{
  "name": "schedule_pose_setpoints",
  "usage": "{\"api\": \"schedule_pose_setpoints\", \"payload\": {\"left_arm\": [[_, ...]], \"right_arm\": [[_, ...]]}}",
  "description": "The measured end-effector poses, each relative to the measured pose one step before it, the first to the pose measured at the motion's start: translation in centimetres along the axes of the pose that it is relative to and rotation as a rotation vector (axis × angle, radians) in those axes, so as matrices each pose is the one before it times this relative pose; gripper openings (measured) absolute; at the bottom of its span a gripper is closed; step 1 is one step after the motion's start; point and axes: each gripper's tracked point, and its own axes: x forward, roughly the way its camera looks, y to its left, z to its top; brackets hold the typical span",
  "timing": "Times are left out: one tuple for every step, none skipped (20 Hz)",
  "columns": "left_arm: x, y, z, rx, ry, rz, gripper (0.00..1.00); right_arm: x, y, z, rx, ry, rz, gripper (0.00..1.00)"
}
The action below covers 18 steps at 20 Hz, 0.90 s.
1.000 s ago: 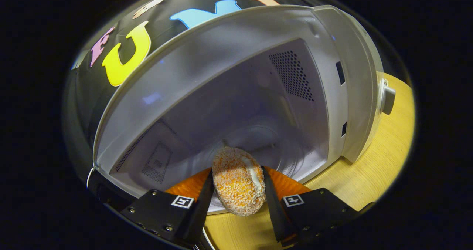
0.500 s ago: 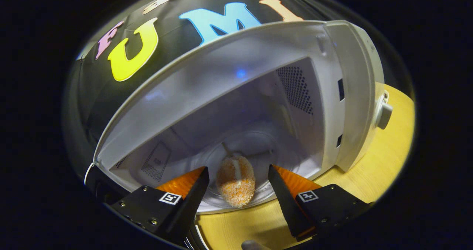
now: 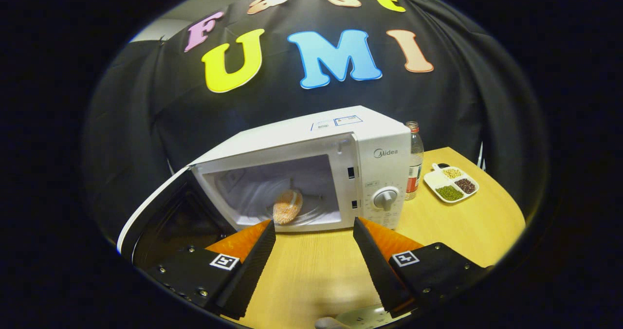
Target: Open the microwave oven with the left hand, put the food in, and close the microwave oven.
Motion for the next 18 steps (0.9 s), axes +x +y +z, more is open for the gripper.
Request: {"api": "schedule_pose_setpoints", "payload": {"left_arm": [[0.075, 0.337, -0.857, 0.01488, 0.00294, 0.00997, 0.97], [-0.004, -0.121, -1.089, 0.01131, 0.00927, 0.00483, 0.99], [0.073, -0.322, -0.89, 0.01212, 0.01241, -0.0018, 1.0], [0.011, -0.473, -0.863, 0.00191, 0.00156, -0.00498, 1.0], [0.104, -0.578, -1.203, -0.00007, 0.02614, -0.00572, 1.0], [-0.206, -0.509, -0.954, 0.00127, 0.0149, -0.0058, 0.94], [0.357, 0.022, -0.299, 0.00068, -0.00375, 0.00555, 0.95], [-0.301, -0.394, -0.296, -0.0097, -0.00226, -0.00527, 0.95], [-0.046, -0.439, -0.277, -0.01488, 0.00296, -0.00808, 0.95], [-0.152, -0.344, -0.719, -0.00858, 0.01, -0.00803, 0.94], [-0.087, -0.55, -0.383, 0.00297, 0.00724, -0.00791, 0.94], [-0.174, -0.691, -0.469, 0.00412, -0.0003, -0.00955, 0.94], [-0.019, -0.812, -0.147, 0.00651, 0.00143, -0.01024, 0.94], [-0.099, -0.913, -0.154, -0.00039, 0.00348, -0.01342, 0.95], [-0.087, -1.131, -0.383, 0.00113, 0.02102, -0.01086, 0.94], [0.014, -1.196, -0.272, -0.00555, 0.00343, -0.0139, 0.94], [-0.1, -1.327, 0.111, -0.00723, -0.00373, -0.02269, 0.94], [-0.229, -1.492, 0.24, -0.0067, 0.00018, -0.02551, 0.94]], "right_arm": [[-1.507, -0.802, -0.107, -0.03293, 0.00961, 0.00281, 0.98], [-1.352, -0.728, 0.244, -0.02644, -0.00496, -0.00171, 0.98], [-1.186, -0.56, 0.266, -0.01175, -0.00497, 0.00338, 0.98], [-0.966, -0.588, 0.221, -0.00667, 0.00611, -0.0002, 0.98], [-0.896, -0.649, -0.013, -0.00195, 0.00969, -0.00274, 0.98], [-0.777, -0.611, 0.354, 0.00642, 0.00144, -0.00674, 0.98], [-0.766, -0.408, 0.377, -0.00048, -0.0069, -0.00361, 0.98], [-0.59, -0.544, 0.335, -0.01125, -0.00243, -0.00988, 0.98], [-0.573, -0.31, 0.164, -0.0149, -0.0054, 0.00071, 0.98], [-0.4, -0.161, -0.056, -0.01566, 0.00366, 0.00086, 0.98], [-0.448, -0.175, -0.224, -0.00686, 0.00899, -0.00104, 0.98], [-0.396, -0.076, -0.033, 0.0062, 0.00193, 0.00286, 0.98], [-0.377, -0.061, -0.176, 0.0082, 0.00584, 0.00405, 0.98], [-0.275, -0.053, -0.18, 0.00059, 0.00537, 0.00389, 0.98], [-0.234, -0.243, -0.128, -0.00751, 0.00735, 0.00013, 0.98], [-0.196, -0.342, -0.129, -0.00454, 0.01276, -0.0036, 0.98], [-0.263, -0.385, -0.171, 0.0097, 0.00198, -0.00328, 0.98], [-0.225, -0.32, 0.153, 0.01392, 0.00068, -0.00409, 0.98]]}}
